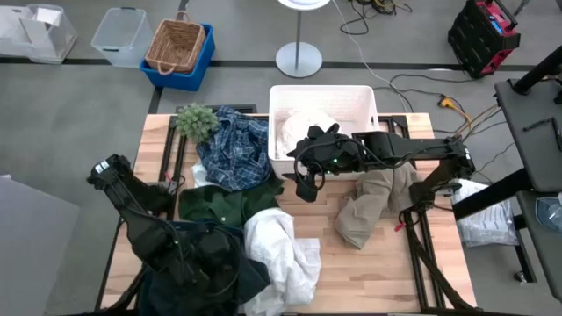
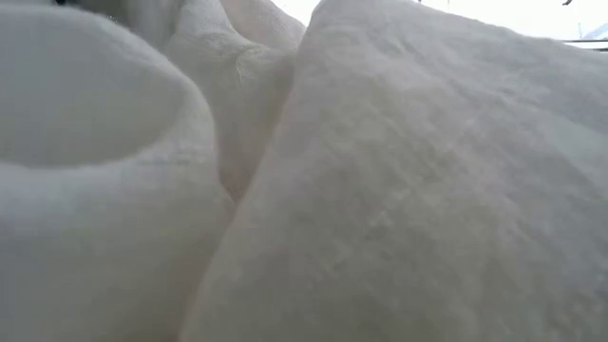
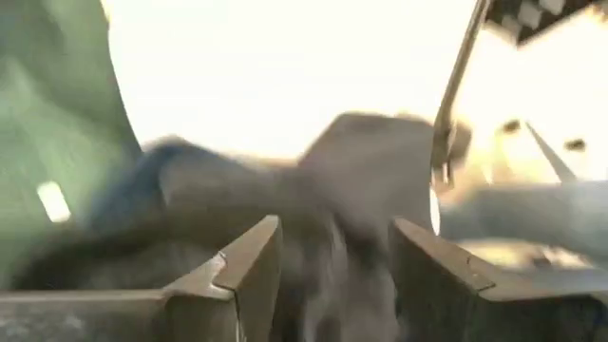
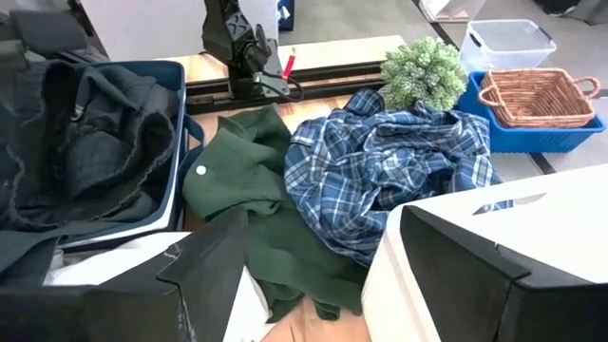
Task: Sort clothes
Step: Put the dark gray shorts in the blue bin
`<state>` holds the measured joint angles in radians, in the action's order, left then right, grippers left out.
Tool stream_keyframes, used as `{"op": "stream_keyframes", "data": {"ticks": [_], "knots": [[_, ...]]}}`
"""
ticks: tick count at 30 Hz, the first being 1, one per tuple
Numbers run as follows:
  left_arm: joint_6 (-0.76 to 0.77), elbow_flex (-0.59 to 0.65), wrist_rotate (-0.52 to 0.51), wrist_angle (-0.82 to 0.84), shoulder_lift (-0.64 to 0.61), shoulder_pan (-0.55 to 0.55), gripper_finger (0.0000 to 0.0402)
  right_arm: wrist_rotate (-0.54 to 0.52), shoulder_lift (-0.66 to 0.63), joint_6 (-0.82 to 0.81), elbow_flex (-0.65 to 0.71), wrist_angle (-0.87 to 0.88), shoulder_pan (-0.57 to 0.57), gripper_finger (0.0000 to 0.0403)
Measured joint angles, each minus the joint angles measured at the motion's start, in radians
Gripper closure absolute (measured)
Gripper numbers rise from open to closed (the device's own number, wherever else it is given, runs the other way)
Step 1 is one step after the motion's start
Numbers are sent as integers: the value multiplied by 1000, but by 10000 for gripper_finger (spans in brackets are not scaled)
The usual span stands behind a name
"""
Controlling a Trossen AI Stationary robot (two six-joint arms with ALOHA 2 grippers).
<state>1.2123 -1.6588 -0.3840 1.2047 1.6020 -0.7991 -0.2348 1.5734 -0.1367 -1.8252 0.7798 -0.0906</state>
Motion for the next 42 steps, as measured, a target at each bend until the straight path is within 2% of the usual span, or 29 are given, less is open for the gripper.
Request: {"op": "stream_keyframes", "data": {"ticks": [2, 4, 7, 11, 18, 22, 32, 37, 42], "knots": [[-88, -11, -66, -13, 0, 25, 228, 0, 0, 5, 0, 0, 0, 135], [-168, -3, -75, -41, 0, 59, 228, 0, 0, 6, 0, 0, 0, 132], [-235, 33, -69, -97, 0, 110, 228, 1, 0, 6, 0, 0, 0, 127], [-335, 113, -5, -255, 0, 142, 228, 1, 0, 6, 0, 0, 0, 121], [-302, 233, 114, -387, 0, 142, 228, 1, 0, 6, 0, 0, 0, 124], [-320, 294, 109, -503, 5, 142, 228, 1, 0, 8, 0, 0, 0, 126], [-358, 306, 216, -540, 62, 142, 231, 1, 0, 17, 0, 0, 2, 116], [-392, 298, 245, -542, 69, 142, 279, 1, 0, 18, 0, 0, 9, 123], [-375, 299, 324, -538, 69, 143, 385, 1, 0, 18, 0, 0, 16, 122]]}}
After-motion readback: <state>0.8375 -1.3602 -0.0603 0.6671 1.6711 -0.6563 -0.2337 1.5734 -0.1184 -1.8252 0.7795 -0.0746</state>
